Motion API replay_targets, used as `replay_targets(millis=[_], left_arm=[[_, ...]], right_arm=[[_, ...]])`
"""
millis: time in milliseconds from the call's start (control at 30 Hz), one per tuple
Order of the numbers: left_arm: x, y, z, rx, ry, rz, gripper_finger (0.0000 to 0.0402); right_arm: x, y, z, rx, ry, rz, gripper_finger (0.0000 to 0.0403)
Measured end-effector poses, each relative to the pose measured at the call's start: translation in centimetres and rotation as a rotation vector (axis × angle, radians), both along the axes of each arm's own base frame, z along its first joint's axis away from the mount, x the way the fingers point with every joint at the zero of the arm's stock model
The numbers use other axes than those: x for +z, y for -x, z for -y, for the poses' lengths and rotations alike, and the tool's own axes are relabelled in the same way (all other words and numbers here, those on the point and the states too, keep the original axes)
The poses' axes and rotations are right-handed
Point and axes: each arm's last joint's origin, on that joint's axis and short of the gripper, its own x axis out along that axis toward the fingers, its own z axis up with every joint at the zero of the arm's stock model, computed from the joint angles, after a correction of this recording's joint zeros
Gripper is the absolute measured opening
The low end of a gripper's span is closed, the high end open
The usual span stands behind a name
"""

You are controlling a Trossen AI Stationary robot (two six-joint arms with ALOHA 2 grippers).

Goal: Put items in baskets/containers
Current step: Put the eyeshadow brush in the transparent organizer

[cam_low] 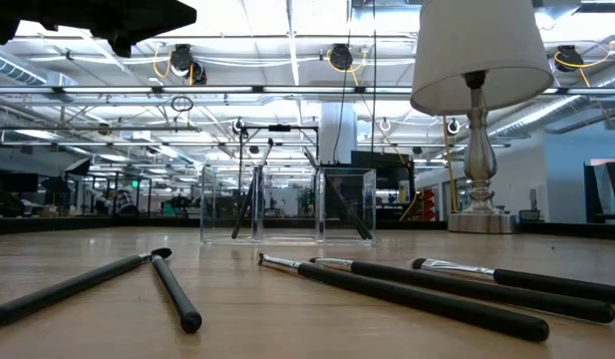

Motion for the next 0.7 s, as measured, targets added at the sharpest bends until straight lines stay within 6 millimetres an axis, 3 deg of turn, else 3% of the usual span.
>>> replay_targets(millis=[233, 700], left_arm=[[0.0, 0.0, 0.0, 0.0, 0.0, 0.0, 0.0035], [0.0, 0.0, 0.0, 0.0, 0.003, 0.001, 0.0035]], right_arm=[[-0.6, 0.3, 0.2, -0.04, -0.026, 0.008, 0.0014], [-0.8, 0.0, 1.5, -0.058, 0.018, -0.056, 0.0003]])
